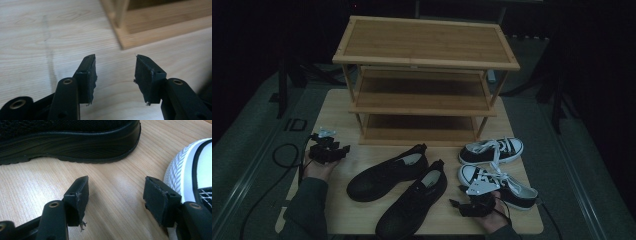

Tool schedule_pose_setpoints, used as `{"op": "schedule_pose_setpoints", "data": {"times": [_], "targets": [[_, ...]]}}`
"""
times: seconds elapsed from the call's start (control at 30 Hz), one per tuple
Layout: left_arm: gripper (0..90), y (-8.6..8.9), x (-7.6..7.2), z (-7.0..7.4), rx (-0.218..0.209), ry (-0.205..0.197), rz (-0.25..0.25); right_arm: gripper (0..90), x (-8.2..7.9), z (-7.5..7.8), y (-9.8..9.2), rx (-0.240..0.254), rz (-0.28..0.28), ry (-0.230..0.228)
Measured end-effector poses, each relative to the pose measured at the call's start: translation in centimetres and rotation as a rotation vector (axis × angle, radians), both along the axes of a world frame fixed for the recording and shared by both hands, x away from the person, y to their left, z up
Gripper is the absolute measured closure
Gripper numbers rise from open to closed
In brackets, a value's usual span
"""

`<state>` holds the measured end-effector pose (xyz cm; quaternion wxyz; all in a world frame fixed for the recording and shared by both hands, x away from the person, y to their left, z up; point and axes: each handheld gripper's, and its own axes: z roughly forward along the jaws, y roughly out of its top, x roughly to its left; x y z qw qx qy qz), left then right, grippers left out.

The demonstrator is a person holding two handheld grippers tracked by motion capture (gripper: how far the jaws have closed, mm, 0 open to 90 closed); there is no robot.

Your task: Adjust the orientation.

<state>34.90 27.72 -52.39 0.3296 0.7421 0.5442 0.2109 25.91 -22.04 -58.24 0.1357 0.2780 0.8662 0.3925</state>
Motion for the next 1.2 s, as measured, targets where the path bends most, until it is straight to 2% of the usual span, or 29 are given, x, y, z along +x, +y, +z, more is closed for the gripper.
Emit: {"op": "schedule_pose_setpoints", "data": {"times": [0.27, 0.6, 1.2], "targets": [[51.9, -1.5, -1.4, 1.6, 0.009, -0.007, -0.095, 36.8, 0.0, 0.0, 0.0, 0.0, 0.0, 0.0], [51.2, -3.2, -2.5, 3.1, -0.011, -0.012, -0.18, 36.8, 0.0, 0.0, 0.0, 0.0, 0.0, 0.0], [50.7, -5.7, -3.6, 3.4, 0.013, 0.017, -0.284, 36.7, 0.0, 0.0, 0.0, 0.0, 0.001, -0.001]]}}
